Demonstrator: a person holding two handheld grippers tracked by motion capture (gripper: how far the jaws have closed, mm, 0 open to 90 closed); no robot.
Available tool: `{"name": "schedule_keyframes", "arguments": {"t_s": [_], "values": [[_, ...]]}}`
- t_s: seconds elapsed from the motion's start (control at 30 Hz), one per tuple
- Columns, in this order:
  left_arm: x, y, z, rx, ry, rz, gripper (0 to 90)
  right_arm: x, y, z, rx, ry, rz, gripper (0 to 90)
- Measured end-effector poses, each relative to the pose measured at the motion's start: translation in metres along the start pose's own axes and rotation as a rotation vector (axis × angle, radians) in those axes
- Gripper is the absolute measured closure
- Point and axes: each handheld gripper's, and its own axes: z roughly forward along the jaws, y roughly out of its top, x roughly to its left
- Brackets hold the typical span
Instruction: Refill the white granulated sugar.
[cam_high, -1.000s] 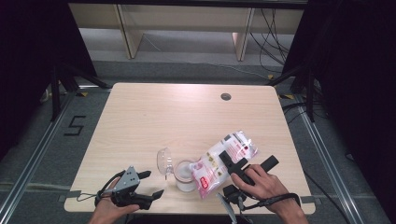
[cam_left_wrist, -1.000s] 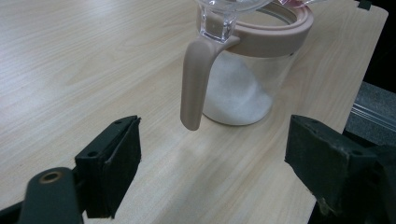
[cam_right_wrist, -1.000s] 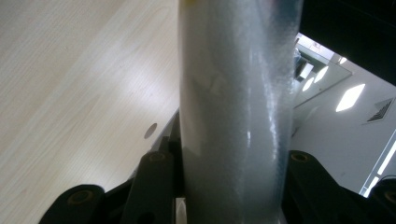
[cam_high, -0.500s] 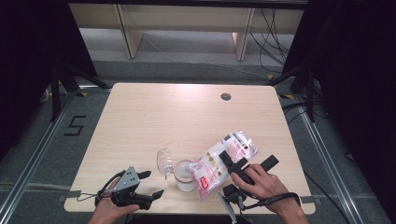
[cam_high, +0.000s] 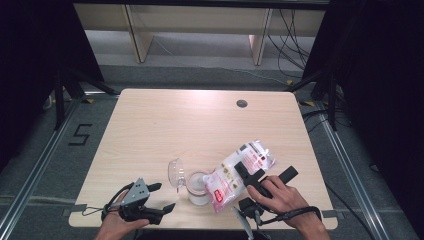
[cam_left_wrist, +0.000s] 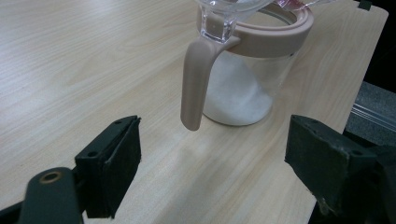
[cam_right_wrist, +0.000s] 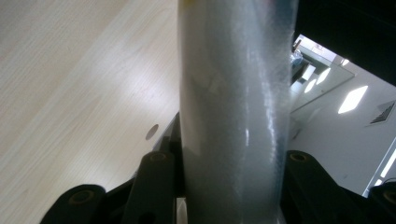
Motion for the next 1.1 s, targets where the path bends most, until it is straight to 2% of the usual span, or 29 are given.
{"name": "schedule_keyframes", "arguments": {"t_s": [0.07, 0.1, 0.13, 0.2, 0.43, 0.47, 0.5, 0.6, 1.1], "values": [[-0.0001, -0.0001, 0.0000, 0.001, 0.000, 0.000, 17.9, -0.0017, -0.0003, 0.0002, -0.001, -0.003, -0.016, 68.5], [-0.0001, -0.0001, 0.0000, 0.000, 0.000, -0.001, 17.9, -0.0001, 0.0001, -0.0001, -0.001, -0.001, 0.001, 68.5], [-0.0001, 0.0000, -0.0001, -0.001, 0.000, -0.001, 17.9, -0.0011, -0.0003, 0.0001, -0.003, -0.005, -0.019, 68.6], [-0.0001, 0.0000, -0.0001, -0.001, 0.000, -0.001, 18.0, 0.0002, 0.0001, -0.0001, -0.002, 0.000, 0.005, 68.7], [-0.0001, 0.0000, 0.0000, 0.000, 0.000, 0.000, 18.0, 0.0002, -0.0004, -0.0001, -0.003, 0.002, 0.002, 69.4], [-0.0001, 0.0000, 0.0000, -0.001, 0.000, -0.001, 17.9, -0.0018, -0.0008, 0.0004, -0.006, -0.001, -0.021, 69.7], [-0.0001, 0.0000, 0.0000, -0.001, 0.000, -0.001, 17.9, -0.0018, -0.0008, 0.0004, -0.006, -0.001, -0.021, 69.7], [-0.0002, 0.0000, -0.0001, 0.000, 0.000, -0.001, 17.9, 0.0004, -0.0007, -0.0003, -0.005, -0.001, 0.008, 70.0], [-0.0001, -0.0001, 0.0000, 0.000, 0.000, -0.001, 18.0, 0.0004, -0.0009, -0.0008, -0.009, -0.001, 0.003, 71.6]]}}
